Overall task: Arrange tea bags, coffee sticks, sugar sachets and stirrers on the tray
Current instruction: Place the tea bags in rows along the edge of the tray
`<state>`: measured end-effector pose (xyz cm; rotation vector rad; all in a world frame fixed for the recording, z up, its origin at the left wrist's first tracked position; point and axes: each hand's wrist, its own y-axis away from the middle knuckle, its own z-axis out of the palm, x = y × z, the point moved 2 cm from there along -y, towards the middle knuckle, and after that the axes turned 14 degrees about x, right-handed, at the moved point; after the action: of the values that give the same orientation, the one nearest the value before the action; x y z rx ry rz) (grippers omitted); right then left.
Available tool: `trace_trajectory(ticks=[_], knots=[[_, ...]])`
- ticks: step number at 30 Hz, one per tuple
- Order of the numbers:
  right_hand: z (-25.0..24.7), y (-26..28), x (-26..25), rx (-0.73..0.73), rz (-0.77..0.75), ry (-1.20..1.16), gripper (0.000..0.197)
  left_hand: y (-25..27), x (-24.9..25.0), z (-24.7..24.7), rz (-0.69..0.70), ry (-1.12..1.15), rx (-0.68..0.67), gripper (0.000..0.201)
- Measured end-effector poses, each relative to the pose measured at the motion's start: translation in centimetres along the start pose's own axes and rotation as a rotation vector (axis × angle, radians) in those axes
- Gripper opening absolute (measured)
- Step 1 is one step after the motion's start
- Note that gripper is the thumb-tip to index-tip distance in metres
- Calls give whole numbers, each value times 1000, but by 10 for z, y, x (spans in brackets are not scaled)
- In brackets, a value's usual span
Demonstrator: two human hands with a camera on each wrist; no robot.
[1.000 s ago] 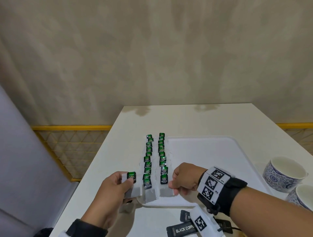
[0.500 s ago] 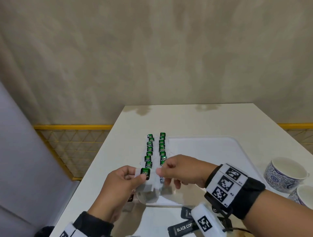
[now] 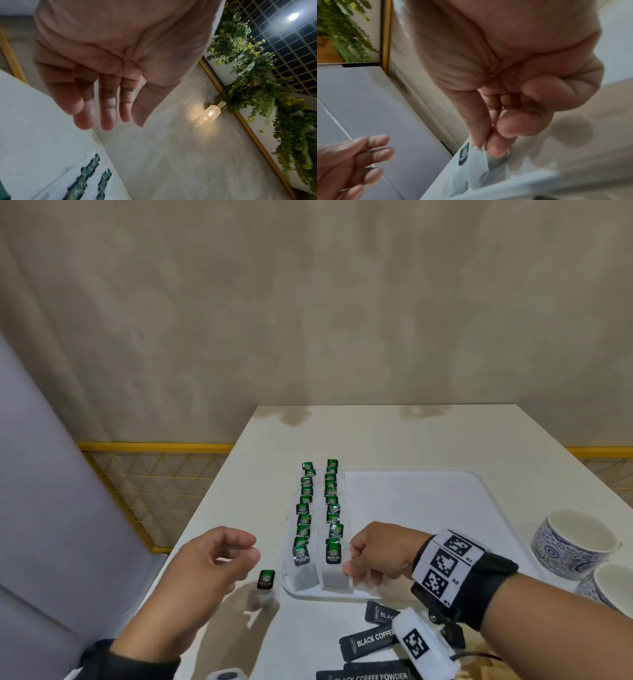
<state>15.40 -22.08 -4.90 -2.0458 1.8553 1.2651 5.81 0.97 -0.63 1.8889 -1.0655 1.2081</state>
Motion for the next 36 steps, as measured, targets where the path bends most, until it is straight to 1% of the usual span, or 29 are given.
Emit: trace_trajectory(ticks=[2, 4, 8, 11, 13, 15, 17, 18, 19, 21, 22, 23, 25, 27, 29, 31, 33, 36], knots=[[3, 0, -2, -27, 2, 132, 26, 2, -2, -10, -4, -14, -3, 9], [4, 2, -6, 4, -8, 273, 22, 4, -7, -17, -15, -34, -9, 9], [8, 3, -9, 37, 42, 273, 24, 7, -19, -22, -48, -99, -32, 7], [11, 5, -10, 61, 11, 338, 26, 9, -26, -24, -23, -199, -80, 5], [9, 10, -12, 100, -36, 363, 30, 6, -28, -23, 49, -327, -103, 5], [7, 19, -14, 117, -93, 379, 31, 2, -28, -17, 177, -588, -154, 6], [4, 30, -18, 131, -149, 364, 27, -3, -28, -5, 309, -855, -221, 20], [3, 37, -19, 143, -172, 345, 26, -6, -31, 3, 365, -953, -262, 28], [1, 44, -21, 153, -200, 336, 24, -10, -33, 12, 412, -1028, -308, 31], [0, 61, -26, 153, -305, 402, 22, -17, -37, 27, 494, -1137, -364, 19], [3, 70, -29, 137, -373, 459, 21, -21, -38, 33, 510, -1190, -370, 13], [9, 79, -32, 111, -442, 508, 20, -25, -39, 37, 514, -1230, -366, 13], [26, 94, -36, 34, -565, 610, 24, -34, -37, 41, 497, -1274, -338, 20], [45, 102, -39, -33, -625, 721, 30, -40, -34, 44, 466, -1279, -299, 21], [57, 103, -42, -23, -647, 806, 37, -43, -34, 45, 450, -1261, -250, 18], [63, 102, -43, 1, -654, 830, 40, -44, -36, 45, 404, -1243, -219, 25], [70, 102, -46, 12, -641, 815, 43, -44, -39, 44, 329, -1278, -236, 29], [89, 110, -53, -11, -599, 818, 51, -42, -41, 44, 221, -1309, -249, 25]])
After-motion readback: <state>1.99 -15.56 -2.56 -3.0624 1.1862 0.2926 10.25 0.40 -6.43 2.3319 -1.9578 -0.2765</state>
